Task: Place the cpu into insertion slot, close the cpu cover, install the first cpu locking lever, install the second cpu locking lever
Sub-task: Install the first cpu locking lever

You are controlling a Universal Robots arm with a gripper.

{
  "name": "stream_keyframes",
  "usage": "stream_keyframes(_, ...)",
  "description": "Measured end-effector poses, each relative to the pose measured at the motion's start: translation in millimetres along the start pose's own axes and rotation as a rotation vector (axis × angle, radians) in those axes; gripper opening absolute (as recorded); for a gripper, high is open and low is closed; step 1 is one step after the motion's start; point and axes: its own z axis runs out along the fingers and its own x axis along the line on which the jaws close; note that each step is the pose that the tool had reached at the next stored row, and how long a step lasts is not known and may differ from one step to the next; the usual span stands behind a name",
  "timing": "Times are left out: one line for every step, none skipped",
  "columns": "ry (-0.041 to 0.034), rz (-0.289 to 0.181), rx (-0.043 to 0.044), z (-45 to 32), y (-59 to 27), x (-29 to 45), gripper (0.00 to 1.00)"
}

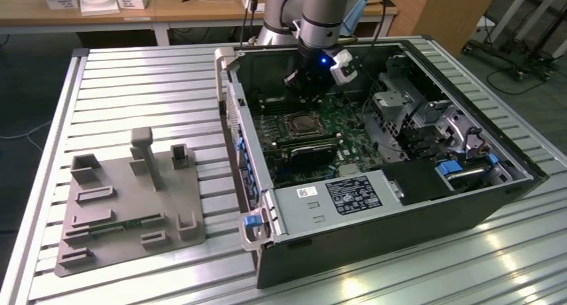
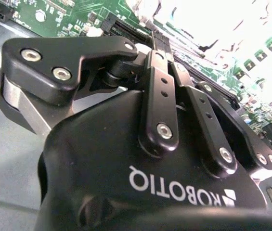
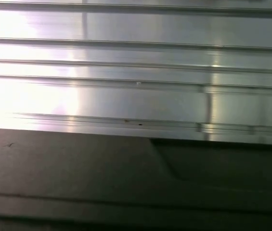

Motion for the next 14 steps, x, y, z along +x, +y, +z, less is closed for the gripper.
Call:
stream_keyframes(0.0001, 0.0, 0.0, 0.8, -0.2, 0.0, 0.1)
stream_keyframes(0.0001, 0.0, 0.0, 1.5, -0.4, 0.0, 0.1)
stream_keyframes(0.0003, 0.0, 0.0001, 1.9, -0.5, 0.0, 0.1)
stream_keyframes(0.0006, 0.0, 0.0001, 2.1, -0.6, 0.0, 0.1)
stream_keyframes(0.0009, 0.0, 0.0002, 2.2, -0.6, -0.2, 0.1)
stream_keyframes(0.001, 0.0, 0.0, 2.3, -0.6, -0.4, 0.1)
stream_keyframes(0.0011, 0.0, 0.0, 2.3, -0.6, -0.5, 0.1)
stream_keyframes(0.0011, 0.0, 0.0, 2.3, -0.6, -0.6, 0.1)
stream_keyframes(0.0009, 0.0, -0.0001, 2.2, -0.6, -0.6, 0.1)
stream_keyframes(0.0011, 0.0, 0.0, 1.8, -0.5, -0.6, 0.1)
stream_keyframes(0.0009, 0.0, -0.0001, 1.4, -0.5, -0.6, 0.1)
stream_keyframes(0.0009, 0.0, -0.0002, 1.3, -0.5, -0.7, 0.1)
stream_keyframes(0.0008, 0.0, -0.0003, 1.3, -0.5, -0.7, 0.1)
stream_keyframes(0.0009, 0.0, -0.0002, 1.3, -0.5, -0.7, 0.1)
